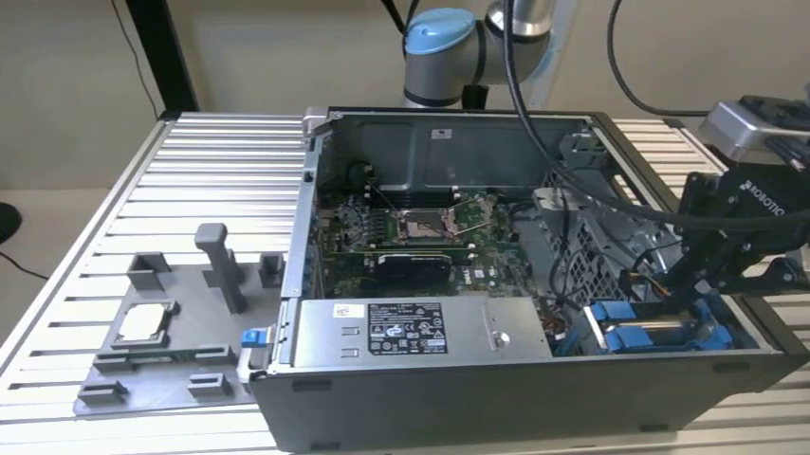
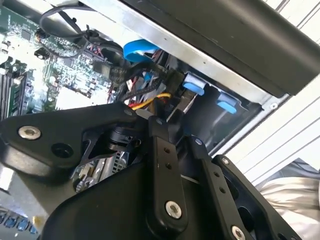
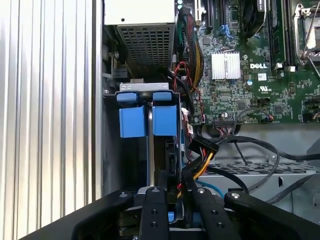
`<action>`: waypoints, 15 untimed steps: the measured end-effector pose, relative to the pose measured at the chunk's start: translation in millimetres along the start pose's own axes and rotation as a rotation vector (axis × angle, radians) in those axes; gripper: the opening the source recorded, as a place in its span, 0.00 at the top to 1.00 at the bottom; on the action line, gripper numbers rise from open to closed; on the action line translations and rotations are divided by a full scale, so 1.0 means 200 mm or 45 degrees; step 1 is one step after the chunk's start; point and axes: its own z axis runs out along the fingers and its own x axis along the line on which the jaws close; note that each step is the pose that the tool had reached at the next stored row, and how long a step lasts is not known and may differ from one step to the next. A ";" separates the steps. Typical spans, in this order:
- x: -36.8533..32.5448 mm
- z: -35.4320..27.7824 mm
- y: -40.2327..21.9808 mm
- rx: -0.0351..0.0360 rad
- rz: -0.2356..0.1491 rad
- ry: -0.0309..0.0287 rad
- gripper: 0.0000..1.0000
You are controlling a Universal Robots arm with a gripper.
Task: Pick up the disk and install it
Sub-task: 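Insert the first disk wire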
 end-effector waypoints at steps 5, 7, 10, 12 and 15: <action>0.002 -0.079 0.013 0.0001 0.000 -0.0001 1.00; 0.002 -0.085 0.014 0.0002 0.000 -0.0002 1.00; 0.002 -0.090 0.014 0.0013 0.000 -0.0002 1.00; 0.002 -0.091 0.015 0.0014 0.000 0.0000 1.00; 0.002 -0.093 0.015 0.0015 0.000 0.0003 1.00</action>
